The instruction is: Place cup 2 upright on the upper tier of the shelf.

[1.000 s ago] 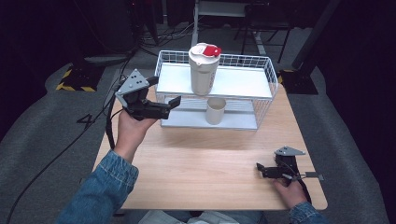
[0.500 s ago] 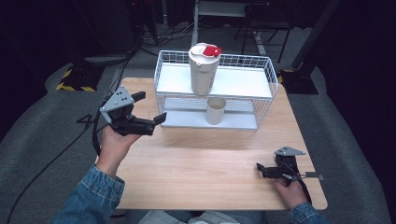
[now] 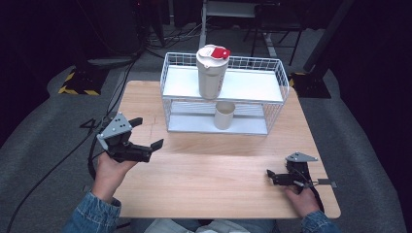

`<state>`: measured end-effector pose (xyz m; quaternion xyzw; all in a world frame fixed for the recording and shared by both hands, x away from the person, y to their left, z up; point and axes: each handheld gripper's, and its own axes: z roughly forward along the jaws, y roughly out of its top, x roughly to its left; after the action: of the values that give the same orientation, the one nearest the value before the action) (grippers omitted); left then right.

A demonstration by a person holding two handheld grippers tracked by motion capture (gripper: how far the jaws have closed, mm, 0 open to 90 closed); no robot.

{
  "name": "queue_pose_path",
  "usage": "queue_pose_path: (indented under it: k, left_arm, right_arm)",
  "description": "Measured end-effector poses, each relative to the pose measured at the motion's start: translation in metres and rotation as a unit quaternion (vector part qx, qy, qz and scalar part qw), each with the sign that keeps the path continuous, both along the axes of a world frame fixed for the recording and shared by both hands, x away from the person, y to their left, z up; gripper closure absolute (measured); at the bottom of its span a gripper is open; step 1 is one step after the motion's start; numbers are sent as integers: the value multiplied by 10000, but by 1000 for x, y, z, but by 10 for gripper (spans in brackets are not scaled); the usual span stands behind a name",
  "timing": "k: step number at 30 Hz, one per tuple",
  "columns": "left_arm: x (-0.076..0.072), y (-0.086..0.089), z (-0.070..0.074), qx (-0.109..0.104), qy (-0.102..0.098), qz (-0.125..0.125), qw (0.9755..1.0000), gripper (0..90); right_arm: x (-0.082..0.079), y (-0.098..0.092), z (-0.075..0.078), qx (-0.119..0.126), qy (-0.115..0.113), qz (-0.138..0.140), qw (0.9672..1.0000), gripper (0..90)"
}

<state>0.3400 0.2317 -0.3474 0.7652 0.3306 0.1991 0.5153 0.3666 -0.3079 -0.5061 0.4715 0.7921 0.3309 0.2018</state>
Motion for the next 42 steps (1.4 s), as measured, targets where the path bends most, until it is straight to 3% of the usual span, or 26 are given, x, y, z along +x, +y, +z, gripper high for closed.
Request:
queue_pose_path:
  k: [6,11,19,22,24,30,32,35,42]
  left_arm:
    - [-5,5,-22,186,148,127,9996,2]
    - [-8,5,-43,386,391,112,9984,2]
    - [-7,6,-83,465,982,84,9940,2]
    - [-7,6,-95,527,1210,145,9911,2]
    - [-7,5,-103,715,1274,190,9891,2]
    - [-6,2,-123,1090,1585,289,9809,2]
    - [-5,0,-127,1272,1699,334,9766,2]
    - [-4,-2,-135,1343,1867,355,9725,2]
    - [1,-7,-147,1718,1994,521,9633,2]
  right_arm:
    - [0,0,0,-1,0,0,10000,16]
    - [0,-1,0,7,11,11,10000,17]
    - [0,-6,0,-16,23,-9,10000,2]
    - [0,-9,0,-21,14,-27,10000,1]
    - [0,-9,0,-22,15,-29,10000,1]
    - [0,-9,0,-22,14,-30,10000,1]
    - [0,-9,0,-23,14,-30,10000,1]
    - [0,-9,0,-22,13,-30,10000,1]
    - [0,-9,0,-22,14,-31,10000,1]
